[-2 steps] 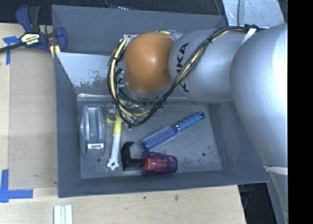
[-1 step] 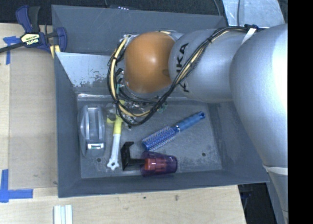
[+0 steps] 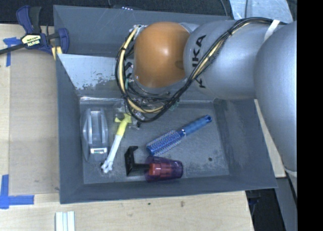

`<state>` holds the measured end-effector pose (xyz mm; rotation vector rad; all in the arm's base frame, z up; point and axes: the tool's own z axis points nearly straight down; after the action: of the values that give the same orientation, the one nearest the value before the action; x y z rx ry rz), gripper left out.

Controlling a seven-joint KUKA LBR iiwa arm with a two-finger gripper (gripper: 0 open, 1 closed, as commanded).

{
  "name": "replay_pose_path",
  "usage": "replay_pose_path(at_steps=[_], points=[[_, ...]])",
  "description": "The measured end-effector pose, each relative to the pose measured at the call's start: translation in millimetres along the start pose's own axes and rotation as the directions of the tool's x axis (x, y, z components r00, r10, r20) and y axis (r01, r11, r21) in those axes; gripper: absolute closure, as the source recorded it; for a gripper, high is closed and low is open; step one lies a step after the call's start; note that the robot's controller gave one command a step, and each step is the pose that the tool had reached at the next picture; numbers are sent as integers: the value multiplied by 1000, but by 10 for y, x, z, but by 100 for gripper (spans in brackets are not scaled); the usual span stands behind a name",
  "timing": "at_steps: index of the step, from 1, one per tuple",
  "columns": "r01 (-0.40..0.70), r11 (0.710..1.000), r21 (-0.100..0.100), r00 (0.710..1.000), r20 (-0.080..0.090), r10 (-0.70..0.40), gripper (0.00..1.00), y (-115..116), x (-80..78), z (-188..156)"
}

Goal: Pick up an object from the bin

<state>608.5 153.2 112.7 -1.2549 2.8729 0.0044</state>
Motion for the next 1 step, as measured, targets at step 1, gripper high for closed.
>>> replay_pose_path(at_steps=[1], points=[[-23, 1000, 11, 1000, 17, 23, 100, -52, -103, -235]])
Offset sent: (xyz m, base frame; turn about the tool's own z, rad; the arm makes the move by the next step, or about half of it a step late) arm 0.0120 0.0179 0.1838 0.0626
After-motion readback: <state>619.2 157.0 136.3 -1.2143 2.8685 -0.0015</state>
